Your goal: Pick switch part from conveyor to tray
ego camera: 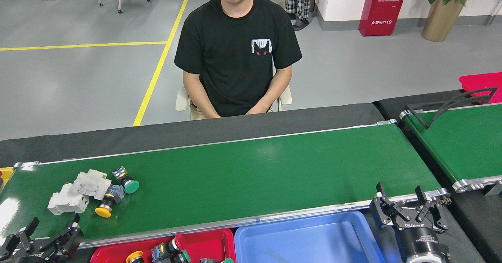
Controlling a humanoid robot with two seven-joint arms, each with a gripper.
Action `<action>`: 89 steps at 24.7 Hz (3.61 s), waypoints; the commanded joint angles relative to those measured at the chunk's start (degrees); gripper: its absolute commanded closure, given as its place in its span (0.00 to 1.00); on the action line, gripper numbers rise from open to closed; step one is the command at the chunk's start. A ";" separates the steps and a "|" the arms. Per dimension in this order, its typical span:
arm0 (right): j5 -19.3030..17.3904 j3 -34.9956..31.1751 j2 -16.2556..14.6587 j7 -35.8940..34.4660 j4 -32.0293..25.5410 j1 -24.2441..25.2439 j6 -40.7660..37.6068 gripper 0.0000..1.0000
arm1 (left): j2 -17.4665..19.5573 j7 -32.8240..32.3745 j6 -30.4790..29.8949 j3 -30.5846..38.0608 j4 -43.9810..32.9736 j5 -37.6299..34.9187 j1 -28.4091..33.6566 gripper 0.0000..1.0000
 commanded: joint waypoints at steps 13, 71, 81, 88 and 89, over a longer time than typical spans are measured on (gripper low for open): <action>-0.05 2.28 -0.47 -0.38 -0.41 0.12 -4.45 0.00 | 6.53 2.01 5.84 0.00 19.64 -0.01 -12.33 0.19; -0.05 1.75 -4.25 0.05 -2.26 2.05 -15.35 0.00 | -14.83 4.74 5.66 -0.72 -31.16 -0.28 19.23 0.00; -0.05 2.89 -4.42 0.05 -3.40 4.69 -15.27 0.00 | -7.80 5.00 1.88 11.77 -17.45 1.39 17.82 0.00; -0.05 3.07 -4.42 0.05 -3.49 4.51 -15.35 0.00 | 0.81 4.83 4.69 11.77 -5.14 1.39 10.26 0.00; -0.05 3.07 -4.42 0.05 -3.49 4.60 -15.79 0.00 | 2.40 4.83 5.04 11.86 -2.51 1.57 9.03 0.00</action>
